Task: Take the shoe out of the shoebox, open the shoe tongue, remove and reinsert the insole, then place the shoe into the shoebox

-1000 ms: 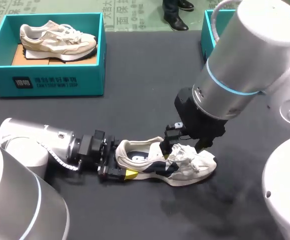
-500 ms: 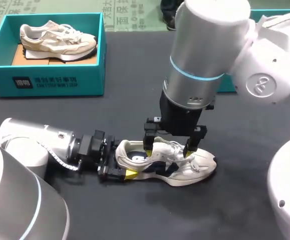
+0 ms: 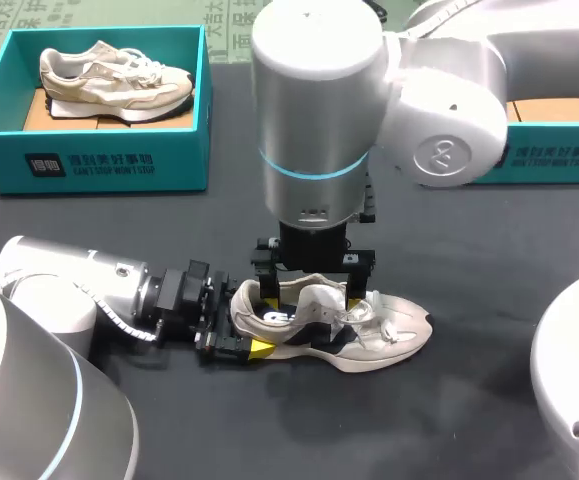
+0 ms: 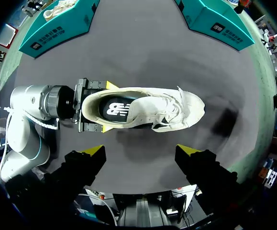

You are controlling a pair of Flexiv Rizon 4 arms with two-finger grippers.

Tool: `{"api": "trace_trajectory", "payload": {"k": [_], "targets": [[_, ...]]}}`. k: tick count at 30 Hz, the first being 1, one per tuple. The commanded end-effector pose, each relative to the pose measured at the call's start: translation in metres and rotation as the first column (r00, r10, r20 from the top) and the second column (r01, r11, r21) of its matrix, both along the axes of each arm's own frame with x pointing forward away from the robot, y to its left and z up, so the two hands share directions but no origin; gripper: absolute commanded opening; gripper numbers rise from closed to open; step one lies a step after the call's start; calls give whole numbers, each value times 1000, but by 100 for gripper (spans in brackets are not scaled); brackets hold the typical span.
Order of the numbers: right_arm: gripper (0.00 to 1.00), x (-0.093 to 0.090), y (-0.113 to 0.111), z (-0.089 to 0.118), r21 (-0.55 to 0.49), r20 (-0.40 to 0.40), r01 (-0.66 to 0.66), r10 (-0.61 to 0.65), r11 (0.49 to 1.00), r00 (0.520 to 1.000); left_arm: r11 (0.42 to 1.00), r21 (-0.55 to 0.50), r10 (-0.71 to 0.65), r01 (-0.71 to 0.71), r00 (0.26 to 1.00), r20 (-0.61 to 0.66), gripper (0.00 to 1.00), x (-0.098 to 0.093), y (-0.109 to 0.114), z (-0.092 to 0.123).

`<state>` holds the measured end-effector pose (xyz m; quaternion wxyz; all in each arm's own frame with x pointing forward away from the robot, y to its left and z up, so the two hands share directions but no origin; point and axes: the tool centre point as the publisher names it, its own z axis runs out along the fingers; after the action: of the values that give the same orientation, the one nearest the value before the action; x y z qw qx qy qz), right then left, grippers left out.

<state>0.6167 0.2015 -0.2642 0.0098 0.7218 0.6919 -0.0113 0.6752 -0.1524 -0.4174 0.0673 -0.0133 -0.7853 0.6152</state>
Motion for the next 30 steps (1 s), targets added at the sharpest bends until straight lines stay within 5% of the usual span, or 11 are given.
{"api": "trace_trajectory", "payload": {"k": [1, 6, 16, 30], "targets": [[100, 1, 8, -3, -144, -6, 6, -6, 990, 1000, 1000, 2, 2, -2, 1000, 0, 0, -1, 1, 0], [100, 9, 7, -11, -171, -13, 13, -16, 985, 1000, 1000, 2, 2, -2, 1000, 0, 0, -1, 1, 0], [100, 17, -4, -28, -200, 145, 89, -60, 976, 988, 1000, 2, 2, -2, 1000, 0, 0, -1, 1, 0], [100, 25, 12, -38, -306, 170, 189, -141, 933, 975, 1000, 2, 2, -2, 1000, 0, 0, -1, 1, 0]]}}
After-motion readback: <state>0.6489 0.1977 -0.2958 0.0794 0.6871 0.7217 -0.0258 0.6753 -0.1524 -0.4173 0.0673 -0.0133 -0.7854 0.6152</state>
